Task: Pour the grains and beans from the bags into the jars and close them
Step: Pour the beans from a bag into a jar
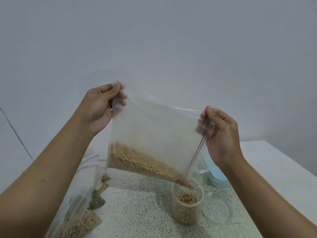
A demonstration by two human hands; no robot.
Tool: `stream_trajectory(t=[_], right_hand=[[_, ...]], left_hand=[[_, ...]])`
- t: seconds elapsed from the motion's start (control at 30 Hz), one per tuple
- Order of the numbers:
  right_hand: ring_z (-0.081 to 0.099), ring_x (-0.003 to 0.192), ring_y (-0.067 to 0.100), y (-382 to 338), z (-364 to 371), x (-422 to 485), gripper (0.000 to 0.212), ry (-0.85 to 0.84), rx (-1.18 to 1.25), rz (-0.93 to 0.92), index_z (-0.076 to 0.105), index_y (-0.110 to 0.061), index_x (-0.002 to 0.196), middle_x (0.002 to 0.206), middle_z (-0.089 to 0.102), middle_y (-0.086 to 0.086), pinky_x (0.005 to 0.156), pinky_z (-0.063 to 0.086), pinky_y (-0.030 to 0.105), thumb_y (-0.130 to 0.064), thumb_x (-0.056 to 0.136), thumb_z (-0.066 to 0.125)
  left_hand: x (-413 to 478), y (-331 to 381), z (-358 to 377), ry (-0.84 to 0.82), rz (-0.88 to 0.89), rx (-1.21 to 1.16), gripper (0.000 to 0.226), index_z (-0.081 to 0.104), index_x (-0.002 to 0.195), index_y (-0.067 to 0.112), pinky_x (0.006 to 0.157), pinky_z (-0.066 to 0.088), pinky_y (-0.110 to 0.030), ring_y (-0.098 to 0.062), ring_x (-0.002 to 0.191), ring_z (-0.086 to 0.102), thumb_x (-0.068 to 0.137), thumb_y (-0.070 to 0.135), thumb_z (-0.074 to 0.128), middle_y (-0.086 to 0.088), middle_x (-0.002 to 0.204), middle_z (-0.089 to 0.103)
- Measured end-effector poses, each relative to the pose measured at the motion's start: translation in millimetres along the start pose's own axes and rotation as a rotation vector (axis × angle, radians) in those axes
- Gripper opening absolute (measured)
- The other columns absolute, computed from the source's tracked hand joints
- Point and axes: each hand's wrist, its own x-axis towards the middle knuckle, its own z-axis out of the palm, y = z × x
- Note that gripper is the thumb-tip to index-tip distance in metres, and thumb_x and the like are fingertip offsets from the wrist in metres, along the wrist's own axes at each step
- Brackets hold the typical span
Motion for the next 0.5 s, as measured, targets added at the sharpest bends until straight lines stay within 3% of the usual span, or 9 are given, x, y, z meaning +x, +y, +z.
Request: stream_trajectory(t=[0.5], right_hand=[[0.059,0.067,0.009,-2.6,-10.6,-7.4,0.017,0.016,0.027,0.038,0.062,-0.010,0.082,0.074,0.063,-0.003,0.060,0.050,0.021,-0.012,0.097,0.058]], left_hand=[[-1.3,-4.7,5.9,-0.037,0.010,0.055,0.017,0.069,0.090,0.011,0.067,0.051,-0.020,-0.011,0.064,0.061,0.100,0.020,0.058,0.003,0.073,0.069]])
